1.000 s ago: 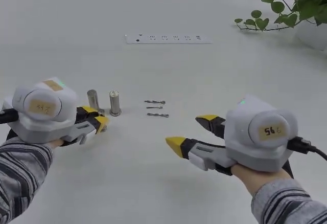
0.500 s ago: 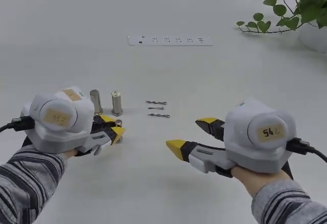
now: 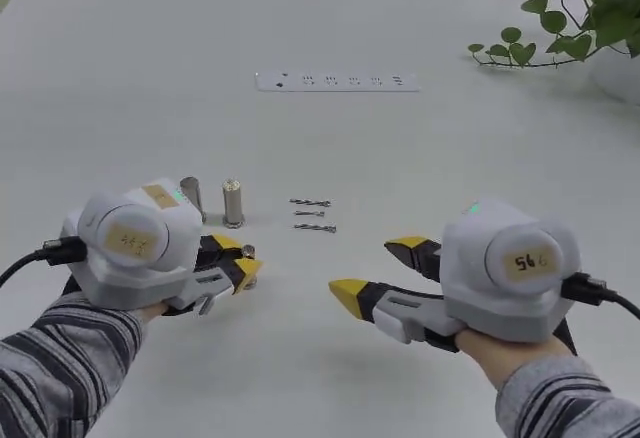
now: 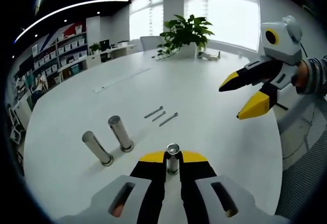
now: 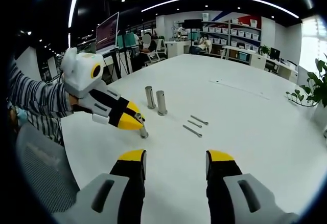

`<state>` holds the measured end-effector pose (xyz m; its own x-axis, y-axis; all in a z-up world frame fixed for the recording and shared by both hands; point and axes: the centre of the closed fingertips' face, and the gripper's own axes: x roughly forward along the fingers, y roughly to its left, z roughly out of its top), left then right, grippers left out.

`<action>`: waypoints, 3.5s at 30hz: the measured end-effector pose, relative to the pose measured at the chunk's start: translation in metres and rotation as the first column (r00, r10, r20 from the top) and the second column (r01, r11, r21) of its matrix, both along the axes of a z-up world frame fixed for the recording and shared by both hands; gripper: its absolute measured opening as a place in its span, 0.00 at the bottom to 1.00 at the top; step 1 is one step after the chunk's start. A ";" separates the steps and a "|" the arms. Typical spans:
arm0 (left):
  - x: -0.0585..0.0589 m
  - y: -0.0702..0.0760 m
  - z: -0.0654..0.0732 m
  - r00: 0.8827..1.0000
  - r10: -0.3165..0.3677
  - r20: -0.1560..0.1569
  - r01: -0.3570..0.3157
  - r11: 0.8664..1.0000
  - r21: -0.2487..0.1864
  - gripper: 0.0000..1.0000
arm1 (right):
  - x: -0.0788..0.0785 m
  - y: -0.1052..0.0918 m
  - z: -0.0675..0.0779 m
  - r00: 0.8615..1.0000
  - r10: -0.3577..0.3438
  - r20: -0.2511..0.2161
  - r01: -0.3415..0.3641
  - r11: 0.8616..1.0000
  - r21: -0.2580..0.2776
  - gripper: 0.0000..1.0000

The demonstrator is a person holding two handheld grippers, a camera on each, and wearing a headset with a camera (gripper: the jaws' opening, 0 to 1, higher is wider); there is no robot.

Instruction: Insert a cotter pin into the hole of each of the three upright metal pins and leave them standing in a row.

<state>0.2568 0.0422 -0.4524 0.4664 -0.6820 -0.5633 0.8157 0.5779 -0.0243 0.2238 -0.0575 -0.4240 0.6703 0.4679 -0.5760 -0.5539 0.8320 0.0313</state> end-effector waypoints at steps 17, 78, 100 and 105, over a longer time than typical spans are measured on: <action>-0.002 0.012 0.011 0.998 0.069 -0.003 -0.069 0.998 -0.014 0.30 | 0.021 -0.005 -0.003 0.989 0.129 -0.067 -0.135 0.987 -0.084 0.32; -0.042 0.054 0.022 0.967 0.255 -0.008 -0.255 0.966 -0.033 0.72 | 0.115 0.027 -0.070 0.789 0.476 -0.388 -0.597 0.742 -0.305 0.00; -0.051 0.057 0.027 0.971 0.238 0.001 -0.238 0.971 -0.019 0.60 | 0.096 0.018 -0.048 0.756 0.582 -0.300 -0.651 0.618 -0.440 0.00; -0.053 0.051 0.031 0.976 0.218 0.007 -0.218 0.976 -0.022 0.58 | 0.082 0.016 -0.036 0.748 0.607 -0.269 -0.653 0.602 -0.459 0.00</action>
<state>0.2038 0.0933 -0.4214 0.6104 -0.5752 -0.5446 0.6706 0.7412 -0.0313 0.3061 -0.0417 -0.4602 0.2629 0.3896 -0.8827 -0.9615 0.1813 -0.2063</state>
